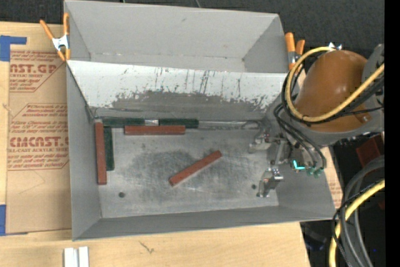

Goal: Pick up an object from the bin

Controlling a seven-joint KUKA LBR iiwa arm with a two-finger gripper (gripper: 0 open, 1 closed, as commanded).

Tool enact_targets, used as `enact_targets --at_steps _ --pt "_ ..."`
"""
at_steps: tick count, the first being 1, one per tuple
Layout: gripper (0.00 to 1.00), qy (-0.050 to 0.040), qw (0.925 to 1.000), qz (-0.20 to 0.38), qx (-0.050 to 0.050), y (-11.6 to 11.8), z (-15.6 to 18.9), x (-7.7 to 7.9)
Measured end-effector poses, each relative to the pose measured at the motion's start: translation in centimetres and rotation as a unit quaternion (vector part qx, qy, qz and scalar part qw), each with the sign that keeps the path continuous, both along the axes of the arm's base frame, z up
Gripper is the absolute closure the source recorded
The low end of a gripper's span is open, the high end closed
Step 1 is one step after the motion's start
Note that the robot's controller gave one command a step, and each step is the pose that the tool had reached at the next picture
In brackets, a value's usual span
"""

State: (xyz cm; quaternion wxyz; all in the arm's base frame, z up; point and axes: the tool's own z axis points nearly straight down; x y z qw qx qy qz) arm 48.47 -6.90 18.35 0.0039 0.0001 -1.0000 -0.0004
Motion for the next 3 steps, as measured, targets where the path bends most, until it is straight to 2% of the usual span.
enact_targets --at_steps 1,2,3 --pt "0.00 -0.0041 1.0000 0.000 0.000 0.0 0.4 0.2" --pt "0.00 -0.0066 0.9990 0.044 -0.001 2.1 -4.4 2.6" --pt "1.00 -0.0102 0.9889 0.148 -0.001 7.3 -10.8 1.7"
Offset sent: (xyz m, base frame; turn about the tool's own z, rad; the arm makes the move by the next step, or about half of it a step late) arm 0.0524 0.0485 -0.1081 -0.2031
